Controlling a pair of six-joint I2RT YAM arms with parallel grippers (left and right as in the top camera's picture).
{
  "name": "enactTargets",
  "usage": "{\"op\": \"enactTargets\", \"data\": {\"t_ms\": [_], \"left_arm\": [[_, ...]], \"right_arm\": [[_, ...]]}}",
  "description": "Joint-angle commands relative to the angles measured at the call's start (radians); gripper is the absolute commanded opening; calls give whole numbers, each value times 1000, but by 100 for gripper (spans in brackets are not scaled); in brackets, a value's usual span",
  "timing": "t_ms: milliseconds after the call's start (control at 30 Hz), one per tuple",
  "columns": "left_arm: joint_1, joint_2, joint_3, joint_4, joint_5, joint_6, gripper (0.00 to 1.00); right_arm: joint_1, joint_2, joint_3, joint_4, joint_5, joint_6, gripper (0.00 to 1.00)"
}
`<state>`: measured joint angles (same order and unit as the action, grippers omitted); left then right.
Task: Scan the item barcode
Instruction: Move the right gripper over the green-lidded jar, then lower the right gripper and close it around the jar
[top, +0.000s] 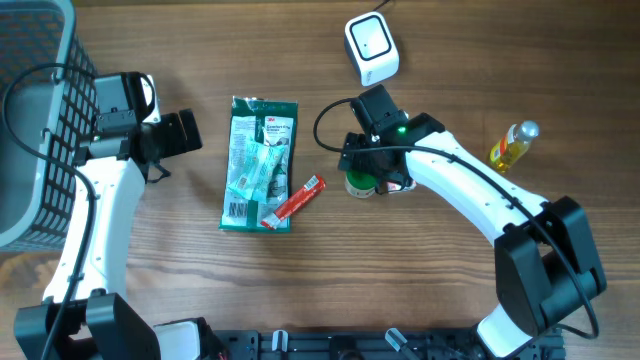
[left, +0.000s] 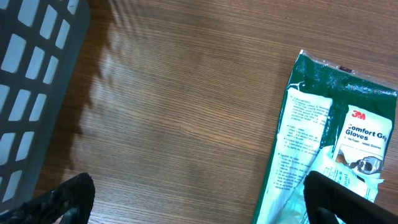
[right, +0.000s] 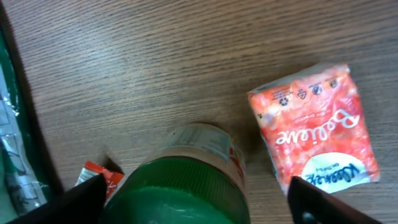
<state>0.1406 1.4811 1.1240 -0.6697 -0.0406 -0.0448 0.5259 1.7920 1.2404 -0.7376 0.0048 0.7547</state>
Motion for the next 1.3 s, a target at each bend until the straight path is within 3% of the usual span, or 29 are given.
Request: {"op": "enactTargets", "data": {"t_ms": [0, 367, 633, 800, 1067, 1267], "left_arm": [[4, 4, 5, 2, -10, 15, 100], [4, 4, 5, 2, -10, 15, 100], [4, 4, 5, 2, -10, 15, 100], [4, 4, 5, 2, -10, 15, 100], [4, 4, 5, 2, -10, 14, 100], [4, 4, 5, 2, -10, 14, 100]], "right_arm": [[2, 20, 8, -10, -42, 26, 85], [18, 20, 8, -34, -60, 30, 84], [74, 20, 8, -37, -58, -6, 71], [98, 20, 8, -29, -55, -138, 70], [99, 20, 8, -24, -34, -513, 71], [99, 20, 8, 26, 47, -512, 75]]}}
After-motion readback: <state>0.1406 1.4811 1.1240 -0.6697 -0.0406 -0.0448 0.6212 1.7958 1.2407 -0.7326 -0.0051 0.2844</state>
